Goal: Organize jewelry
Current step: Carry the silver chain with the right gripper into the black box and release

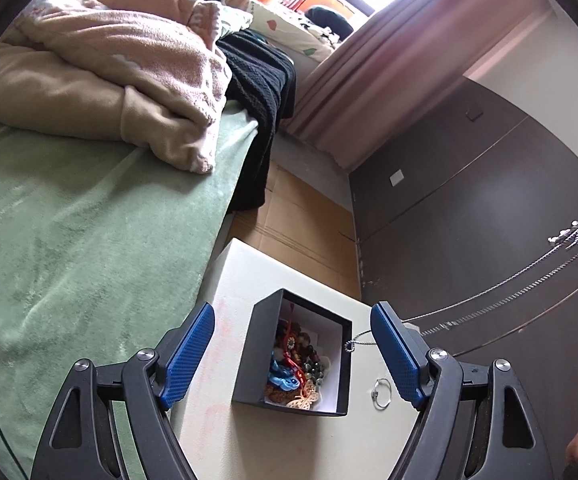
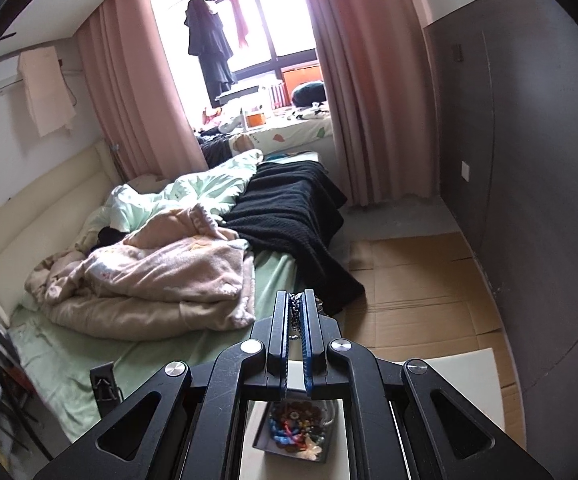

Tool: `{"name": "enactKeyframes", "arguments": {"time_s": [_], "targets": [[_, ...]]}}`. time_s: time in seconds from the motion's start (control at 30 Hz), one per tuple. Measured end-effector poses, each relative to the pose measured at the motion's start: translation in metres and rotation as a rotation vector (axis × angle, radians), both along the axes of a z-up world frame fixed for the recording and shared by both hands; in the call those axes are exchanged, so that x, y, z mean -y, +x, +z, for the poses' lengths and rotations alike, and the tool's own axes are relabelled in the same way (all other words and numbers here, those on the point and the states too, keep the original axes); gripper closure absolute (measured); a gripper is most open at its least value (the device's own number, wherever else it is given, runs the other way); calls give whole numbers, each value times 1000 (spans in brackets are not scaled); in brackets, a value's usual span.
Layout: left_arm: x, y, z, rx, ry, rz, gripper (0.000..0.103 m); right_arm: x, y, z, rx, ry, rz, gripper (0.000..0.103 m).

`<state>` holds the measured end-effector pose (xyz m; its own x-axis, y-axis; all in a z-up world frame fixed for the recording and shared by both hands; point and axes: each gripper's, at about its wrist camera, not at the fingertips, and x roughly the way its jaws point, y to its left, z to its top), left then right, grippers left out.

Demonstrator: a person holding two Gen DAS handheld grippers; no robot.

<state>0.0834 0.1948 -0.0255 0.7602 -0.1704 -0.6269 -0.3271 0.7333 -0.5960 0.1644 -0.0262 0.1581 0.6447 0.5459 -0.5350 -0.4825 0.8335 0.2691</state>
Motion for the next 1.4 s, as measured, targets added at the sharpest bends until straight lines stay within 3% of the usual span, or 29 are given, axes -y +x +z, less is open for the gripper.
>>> {"name": "enactKeyframes", "arguments": {"time_s": [0.3, 0.87, 1.0, 1.03, 1.1, 1.13, 1.17, 1.4], "targets": [[-4, 3, 0, 9, -5, 3, 22, -16, 14, -33, -48, -7, 8, 96], [-14, -1, -3, -7, -33, 46, 22, -39, 34, -173, -270, -47, 22, 96], [-11, 0, -2, -12, -17, 41, 22, -42, 41, -201, -351, -120, -11, 96], [-10, 0, -2, -14, -12, 39, 22, -37, 43, -206, -371, -118, -16, 92], [-6, 2, -1, -17, 1, 30, 22, -23, 42, -209, -385, -86, -23, 70], [-3, 4, -1, -19, 10, 24, 22, -13, 39, -207, -373, -66, -37, 53], [0, 5, -1, -20, 14, 20, 22, -4, 35, -204, -358, -54, -51, 46], [42, 19, -2, -40, 76, -77, 22, 65, 12, -194, -355, -26, -138, 46]]}}
